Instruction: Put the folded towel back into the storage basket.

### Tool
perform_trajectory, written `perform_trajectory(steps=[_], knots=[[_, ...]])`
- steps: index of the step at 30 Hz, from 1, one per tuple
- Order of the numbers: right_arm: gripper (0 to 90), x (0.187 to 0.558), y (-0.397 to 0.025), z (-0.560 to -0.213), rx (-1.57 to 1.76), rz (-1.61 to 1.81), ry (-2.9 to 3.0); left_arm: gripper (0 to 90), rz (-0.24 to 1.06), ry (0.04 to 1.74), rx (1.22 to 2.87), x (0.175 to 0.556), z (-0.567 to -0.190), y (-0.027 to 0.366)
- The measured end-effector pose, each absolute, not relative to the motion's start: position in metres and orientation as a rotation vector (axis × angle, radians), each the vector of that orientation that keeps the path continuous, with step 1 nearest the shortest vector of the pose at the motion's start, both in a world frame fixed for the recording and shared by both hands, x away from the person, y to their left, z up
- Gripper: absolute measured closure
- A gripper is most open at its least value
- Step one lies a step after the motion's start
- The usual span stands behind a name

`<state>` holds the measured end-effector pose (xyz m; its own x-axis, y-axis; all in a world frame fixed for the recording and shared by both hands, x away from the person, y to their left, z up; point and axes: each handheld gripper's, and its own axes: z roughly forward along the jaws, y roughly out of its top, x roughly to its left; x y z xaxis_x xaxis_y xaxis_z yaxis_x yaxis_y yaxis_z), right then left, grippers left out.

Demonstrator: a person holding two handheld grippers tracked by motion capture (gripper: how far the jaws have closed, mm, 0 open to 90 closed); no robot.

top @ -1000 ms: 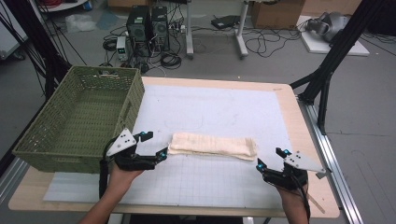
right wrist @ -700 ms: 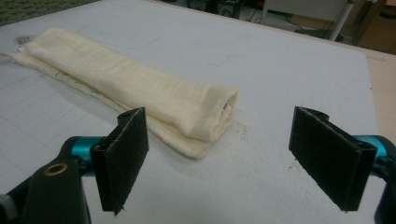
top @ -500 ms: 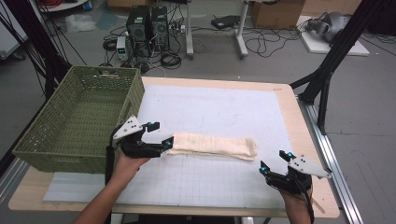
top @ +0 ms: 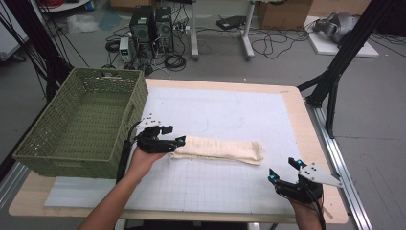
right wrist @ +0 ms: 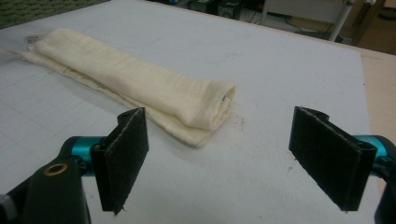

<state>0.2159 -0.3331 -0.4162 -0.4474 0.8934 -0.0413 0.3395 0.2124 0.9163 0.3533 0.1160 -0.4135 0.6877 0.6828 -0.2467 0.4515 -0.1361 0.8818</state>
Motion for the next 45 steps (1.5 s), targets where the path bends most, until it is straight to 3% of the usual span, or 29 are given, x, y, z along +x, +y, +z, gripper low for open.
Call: perform_trajectory(steps=[9,21,31,37,45], knots=[[18.6,0.214,-0.334,-0.418,1.144,1.206,1.902,26.1,0.283,0.955,1.871,0.363,-0.429,0.11],[18.6,0.218,-0.33,-0.418,1.136,1.201,1.909,34.8,0.309,0.978,1.979,0.363,-0.438,0.104],[18.6,0.223,-0.328,-0.419,1.146,1.2,1.921,53.3,0.346,0.945,2.062,0.357,-0.448,0.097],[18.6,0.222,-0.329,-0.42,1.154,1.197,1.92,78.4,0.372,0.861,2.101,0.35,-0.447,0.091],[18.6,0.223,-0.329,-0.421,1.164,1.199,1.918,80.2,0.358,0.838,2.035,0.346,-0.44,0.094]])
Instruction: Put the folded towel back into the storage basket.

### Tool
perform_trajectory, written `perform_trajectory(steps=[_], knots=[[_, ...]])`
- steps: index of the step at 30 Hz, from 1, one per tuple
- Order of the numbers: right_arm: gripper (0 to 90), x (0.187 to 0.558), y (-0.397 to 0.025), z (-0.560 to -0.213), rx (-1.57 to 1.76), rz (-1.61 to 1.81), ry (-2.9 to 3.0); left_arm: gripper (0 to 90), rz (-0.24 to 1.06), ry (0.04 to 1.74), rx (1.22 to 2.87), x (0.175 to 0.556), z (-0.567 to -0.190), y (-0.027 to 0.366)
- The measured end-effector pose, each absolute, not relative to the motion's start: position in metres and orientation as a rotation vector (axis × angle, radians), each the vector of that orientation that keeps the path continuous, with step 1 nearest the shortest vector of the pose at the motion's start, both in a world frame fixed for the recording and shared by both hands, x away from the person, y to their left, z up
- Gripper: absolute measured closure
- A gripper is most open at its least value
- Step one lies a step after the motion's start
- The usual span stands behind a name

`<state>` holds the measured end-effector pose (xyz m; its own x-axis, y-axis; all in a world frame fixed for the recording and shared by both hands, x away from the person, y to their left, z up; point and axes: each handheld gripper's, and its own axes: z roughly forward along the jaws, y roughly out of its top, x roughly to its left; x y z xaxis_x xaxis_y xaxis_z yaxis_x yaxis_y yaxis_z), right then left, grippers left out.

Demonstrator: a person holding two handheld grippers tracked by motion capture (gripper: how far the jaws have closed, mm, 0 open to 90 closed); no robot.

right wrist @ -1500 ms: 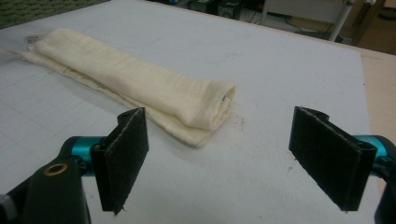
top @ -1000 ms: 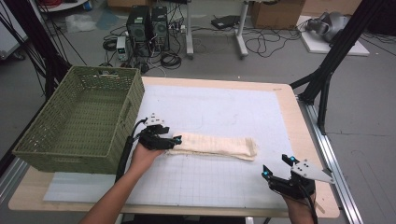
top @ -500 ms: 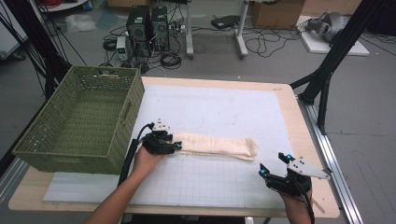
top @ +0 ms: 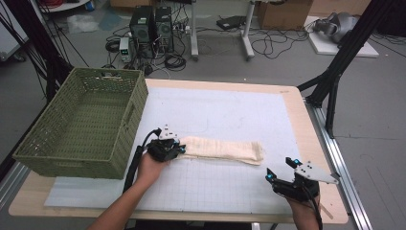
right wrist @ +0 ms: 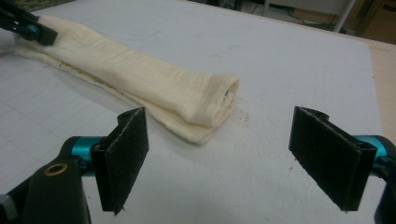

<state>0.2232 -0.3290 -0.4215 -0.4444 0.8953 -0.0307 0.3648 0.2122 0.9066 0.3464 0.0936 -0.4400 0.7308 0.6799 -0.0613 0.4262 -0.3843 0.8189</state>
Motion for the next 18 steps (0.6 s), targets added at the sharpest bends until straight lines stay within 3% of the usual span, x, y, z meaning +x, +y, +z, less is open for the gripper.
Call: perform_trajectory(steps=[18], knots=[[15.9,0.261,-0.316,-0.419,1.19,1.194,1.932,79.6,0.32,0.771,1.936,0.337,-0.425,0.098]])
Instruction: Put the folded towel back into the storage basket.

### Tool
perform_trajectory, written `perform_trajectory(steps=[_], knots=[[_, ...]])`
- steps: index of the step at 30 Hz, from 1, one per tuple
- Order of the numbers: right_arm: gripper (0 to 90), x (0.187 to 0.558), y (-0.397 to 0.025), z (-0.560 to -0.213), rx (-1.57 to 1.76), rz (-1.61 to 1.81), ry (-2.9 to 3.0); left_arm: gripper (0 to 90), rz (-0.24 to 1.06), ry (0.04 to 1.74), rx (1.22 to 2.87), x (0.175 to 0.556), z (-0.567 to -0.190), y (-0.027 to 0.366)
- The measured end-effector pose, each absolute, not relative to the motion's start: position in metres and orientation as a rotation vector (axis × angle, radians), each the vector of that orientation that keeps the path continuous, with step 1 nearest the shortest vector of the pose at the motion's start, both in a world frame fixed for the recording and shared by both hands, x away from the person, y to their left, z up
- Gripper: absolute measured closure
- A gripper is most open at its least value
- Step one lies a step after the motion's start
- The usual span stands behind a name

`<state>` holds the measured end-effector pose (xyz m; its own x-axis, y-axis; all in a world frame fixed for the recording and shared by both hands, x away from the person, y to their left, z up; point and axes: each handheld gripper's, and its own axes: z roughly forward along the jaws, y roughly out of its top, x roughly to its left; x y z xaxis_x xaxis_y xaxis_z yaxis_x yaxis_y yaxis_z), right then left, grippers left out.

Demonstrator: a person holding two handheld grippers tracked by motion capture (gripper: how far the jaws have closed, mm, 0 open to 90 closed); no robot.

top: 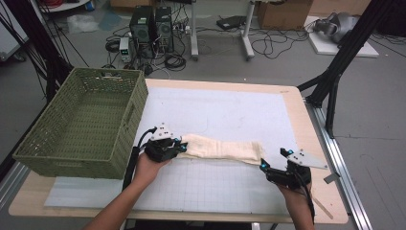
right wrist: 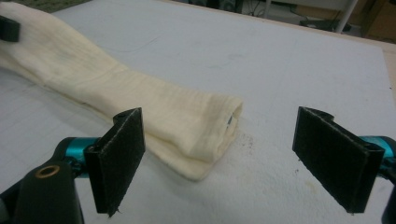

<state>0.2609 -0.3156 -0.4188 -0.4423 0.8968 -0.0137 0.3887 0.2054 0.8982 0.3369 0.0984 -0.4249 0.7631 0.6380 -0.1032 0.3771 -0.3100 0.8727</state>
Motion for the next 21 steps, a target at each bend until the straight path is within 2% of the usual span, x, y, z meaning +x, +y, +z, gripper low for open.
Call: perform_trajectory(steps=[7,12,15,16,17,19,21], knots=[[17.7,0.305,-0.296,-0.434,1.235,1.113,2.031,79.0,0.316,0.77,1.935,0.337,-0.425,0.099],[20.7,0.313,-0.292,-0.442,1.27,1.116,2.059,79.0,0.319,0.767,1.932,0.337,-0.425,0.1],[25.3,0.315,-0.292,-0.446,1.287,1.105,2.08,79.0,0.32,0.764,1.935,0.336,-0.425,0.099],[30.6,0.316,-0.292,-0.45,1.307,1.089,2.103,79.0,0.317,0.765,1.931,0.336,-0.425,0.099],[30.6,0.316,-0.292,-0.45,1.307,1.089,2.103,79.0,0.318,0.762,1.932,0.336,-0.425,0.099],[43.0,0.317,-0.29,-0.45,1.29,1.077,2.145,79.0,0.319,0.763,1.934,0.335,-0.424,0.099],[44.7,0.317,-0.289,-0.451,1.294,1.051,2.156,79.0,0.319,0.764,1.938,0.335,-0.424,0.099]])
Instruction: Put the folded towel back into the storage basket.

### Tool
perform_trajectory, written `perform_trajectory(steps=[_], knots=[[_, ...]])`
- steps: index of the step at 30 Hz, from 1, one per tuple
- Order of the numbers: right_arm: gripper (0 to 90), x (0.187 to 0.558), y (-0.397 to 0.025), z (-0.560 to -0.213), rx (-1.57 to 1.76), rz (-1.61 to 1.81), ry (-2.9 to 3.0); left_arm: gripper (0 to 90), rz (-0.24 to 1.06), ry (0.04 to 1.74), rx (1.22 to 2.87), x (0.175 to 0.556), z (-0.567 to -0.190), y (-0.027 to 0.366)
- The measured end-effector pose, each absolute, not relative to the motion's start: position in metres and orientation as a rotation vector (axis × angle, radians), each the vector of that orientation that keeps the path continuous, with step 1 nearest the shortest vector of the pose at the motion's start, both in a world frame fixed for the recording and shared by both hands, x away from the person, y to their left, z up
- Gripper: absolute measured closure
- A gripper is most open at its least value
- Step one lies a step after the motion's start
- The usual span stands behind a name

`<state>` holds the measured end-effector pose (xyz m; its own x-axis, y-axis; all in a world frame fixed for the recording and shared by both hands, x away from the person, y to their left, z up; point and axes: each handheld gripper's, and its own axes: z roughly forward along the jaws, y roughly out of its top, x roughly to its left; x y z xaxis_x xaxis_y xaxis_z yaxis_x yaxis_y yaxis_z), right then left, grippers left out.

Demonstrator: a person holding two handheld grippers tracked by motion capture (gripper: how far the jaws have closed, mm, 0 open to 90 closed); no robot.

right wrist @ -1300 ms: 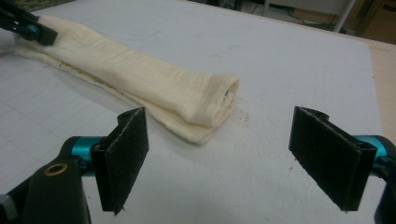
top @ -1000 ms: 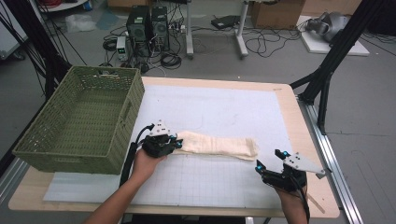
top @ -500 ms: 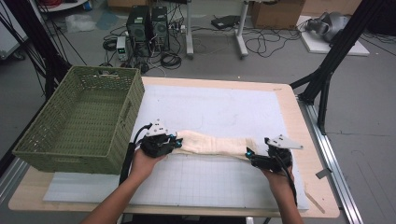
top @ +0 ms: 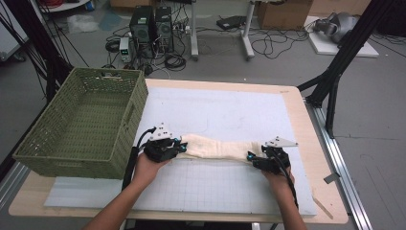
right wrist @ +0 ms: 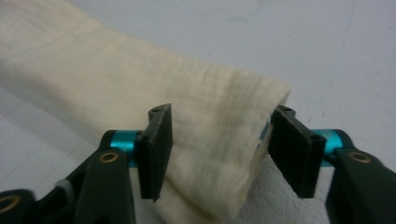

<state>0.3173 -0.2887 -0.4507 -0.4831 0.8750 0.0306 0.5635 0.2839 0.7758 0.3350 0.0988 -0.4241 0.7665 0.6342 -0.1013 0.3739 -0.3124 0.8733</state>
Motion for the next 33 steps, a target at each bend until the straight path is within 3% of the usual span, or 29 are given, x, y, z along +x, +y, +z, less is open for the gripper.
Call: perform_trajectory(steps=[3,6,7,9,11,33], knots=[[51.1,0.317,-0.288,-0.451,1.3,1.053,2.16,79.0,0.317,0.762,1.94,0.334,-0.424,0.098],[65.2,0.316,-0.29,-0.451,1.299,1.073,2.165,79.0,0.323,0.76,1.942,0.334,-0.424,0.098],[65.2,0.316,-0.29,-0.451,1.299,1.073,2.165,79.0,0.324,0.759,1.943,0.334,-0.424,0.098],[75.2,0.315,-0.291,-0.45,1.302,1.088,2.175,79.0,0.323,0.757,1.947,0.333,-0.423,0.098],[78.7,0.315,-0.291,-0.451,1.299,1.108,2.197,79.0,0.326,0.756,1.945,0.333,-0.423,0.099],[81.4,0.3,-0.307,-0.422,1.113,1.365,2.056,79.1,0.304,0.686,1.775,0.312,-0.396,0.116]])
